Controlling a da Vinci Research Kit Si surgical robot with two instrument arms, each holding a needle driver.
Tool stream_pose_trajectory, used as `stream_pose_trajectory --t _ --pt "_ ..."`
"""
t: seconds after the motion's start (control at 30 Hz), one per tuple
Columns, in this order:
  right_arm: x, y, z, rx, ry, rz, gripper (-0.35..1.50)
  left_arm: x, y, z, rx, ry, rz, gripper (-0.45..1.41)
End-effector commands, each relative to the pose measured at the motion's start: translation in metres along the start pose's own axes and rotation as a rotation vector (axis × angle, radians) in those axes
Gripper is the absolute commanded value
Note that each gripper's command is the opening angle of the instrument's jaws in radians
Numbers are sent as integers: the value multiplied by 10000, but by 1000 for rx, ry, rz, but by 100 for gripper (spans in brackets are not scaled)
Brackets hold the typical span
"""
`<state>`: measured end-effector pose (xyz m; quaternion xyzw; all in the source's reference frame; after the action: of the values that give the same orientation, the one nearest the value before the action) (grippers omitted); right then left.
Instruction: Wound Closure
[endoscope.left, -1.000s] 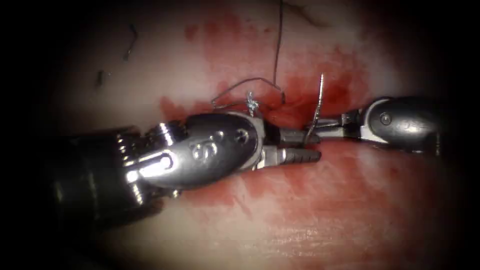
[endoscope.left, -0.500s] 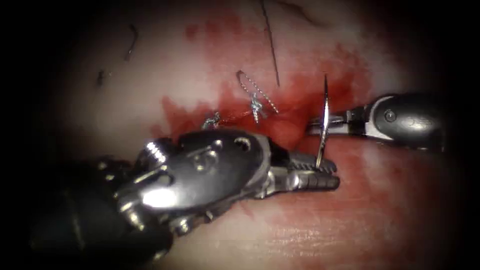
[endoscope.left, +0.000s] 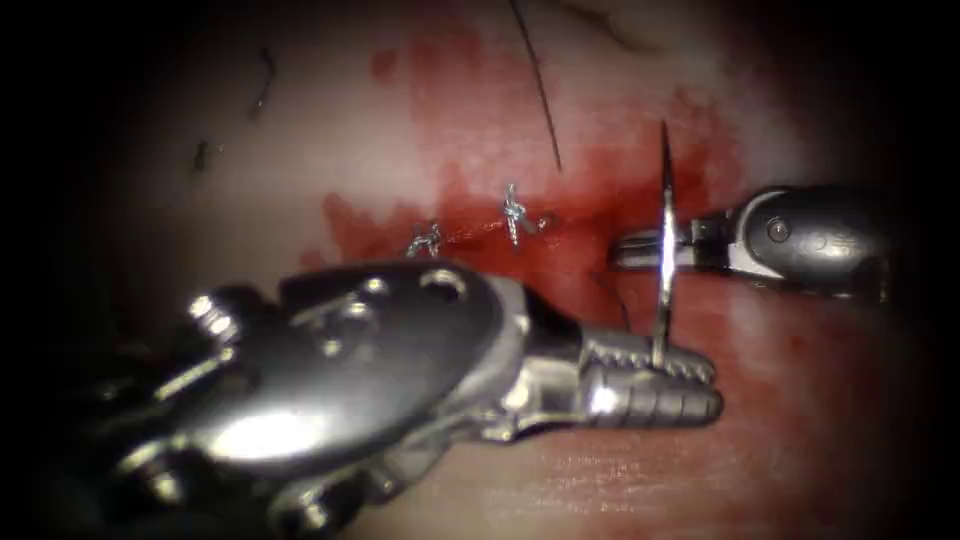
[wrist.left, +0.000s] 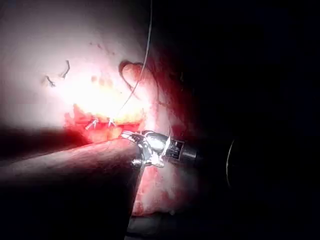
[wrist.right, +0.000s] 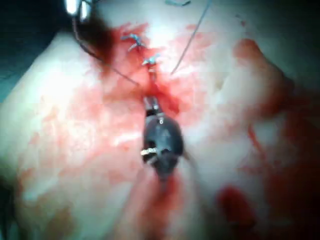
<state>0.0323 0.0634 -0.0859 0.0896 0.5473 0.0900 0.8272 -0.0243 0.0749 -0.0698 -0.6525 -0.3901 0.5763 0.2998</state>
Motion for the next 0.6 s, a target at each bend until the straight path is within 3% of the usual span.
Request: stream_pose_trajectory --t 0.03,0.27,0.3,0.37,0.4,0.57,0.6 --pt "-1 1 9 1 4 -2 -35 3 -4 4 -6 -3 26 -35" --pt "-2 1 7 1 3 -3 -35 11 10 0 -12 -59 305 -35" --pt "-3 1 6 1 3 -3 -35 11 15 0 12 -97 418 -35" --pt "-3 1 6 1 3 -4 -35 13 18 2 38 -136 507 -35" --pt "-3 1 6 1 3 -3 -35 17 19 3 100 -208 661 -35" --pt "-3 1 6 1 3 -4 -35 24 9 -2 216 -307 850 -35" --pt "-3 1 6 1 3 -4 -35 28 4 -7 276 -347 925 -35"
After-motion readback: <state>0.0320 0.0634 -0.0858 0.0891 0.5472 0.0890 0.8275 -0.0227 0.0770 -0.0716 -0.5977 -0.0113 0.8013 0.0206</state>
